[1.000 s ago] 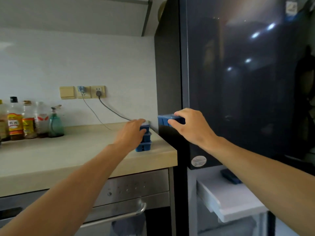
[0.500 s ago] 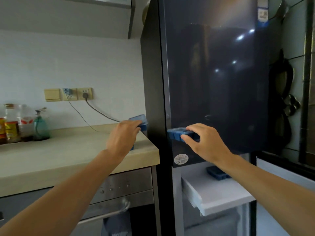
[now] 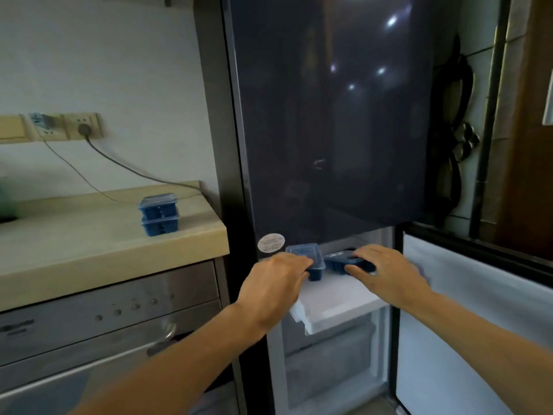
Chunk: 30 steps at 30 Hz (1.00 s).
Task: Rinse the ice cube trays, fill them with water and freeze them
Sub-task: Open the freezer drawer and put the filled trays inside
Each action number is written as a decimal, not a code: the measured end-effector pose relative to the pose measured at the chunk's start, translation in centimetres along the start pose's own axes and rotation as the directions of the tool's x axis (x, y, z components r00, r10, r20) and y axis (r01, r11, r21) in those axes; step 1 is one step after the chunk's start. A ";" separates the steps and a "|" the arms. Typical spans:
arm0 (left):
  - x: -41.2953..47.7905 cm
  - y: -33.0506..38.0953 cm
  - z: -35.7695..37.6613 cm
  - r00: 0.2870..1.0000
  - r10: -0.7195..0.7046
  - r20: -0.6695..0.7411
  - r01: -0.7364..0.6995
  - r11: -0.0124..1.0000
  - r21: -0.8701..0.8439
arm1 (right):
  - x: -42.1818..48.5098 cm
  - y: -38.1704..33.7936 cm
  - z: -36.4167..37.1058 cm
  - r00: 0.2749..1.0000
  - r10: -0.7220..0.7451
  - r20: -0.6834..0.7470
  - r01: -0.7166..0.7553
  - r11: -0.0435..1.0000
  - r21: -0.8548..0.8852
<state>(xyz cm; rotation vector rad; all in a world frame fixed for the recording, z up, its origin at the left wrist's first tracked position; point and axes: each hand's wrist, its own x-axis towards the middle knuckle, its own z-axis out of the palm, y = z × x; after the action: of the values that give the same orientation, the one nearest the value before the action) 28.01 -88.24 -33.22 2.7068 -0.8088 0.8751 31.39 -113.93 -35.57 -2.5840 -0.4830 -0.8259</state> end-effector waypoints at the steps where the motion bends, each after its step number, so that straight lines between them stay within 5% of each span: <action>1: 0.3 0.3 1.5 0.998 -0.007 0.070 0.004 0.999 0.038 | 0.0 1.0 0.7 0.999 0.017 0.038 -0.017 1.000 -0.004; 7: 3.4 0.8 9.2 0.945 -0.069 0.321 0.028 0.991 0.131 | 2.2 5.4 5.9 0.970 0.054 0.239 -0.060 0.998 0.014; 19: 11.2 -4.3 18.8 0.808 -0.342 0.479 0.246 0.936 0.253 | 10.3 10.0 15.3 0.909 0.054 0.413 -0.070 0.997 0.025; 26: 11.4 -4.7 21.4 0.725 -0.297 0.621 0.200 0.954 0.223 | 10.5 11.2 17.2 0.859 0.074 0.507 0.070 0.963 -0.260; 30: 12.4 -5.2 22.2 0.688 -0.314 0.654 0.222 0.950 0.222 | 11.0 11.2 17.3 0.857 0.112 0.503 -0.010 0.979 -0.202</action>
<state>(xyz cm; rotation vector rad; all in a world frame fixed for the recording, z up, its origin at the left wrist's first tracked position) 50.06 -96.66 -43.92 3.1670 -0.4221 -0.1940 52.90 -113.56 -44.76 -2.9817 -0.4796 -0.1461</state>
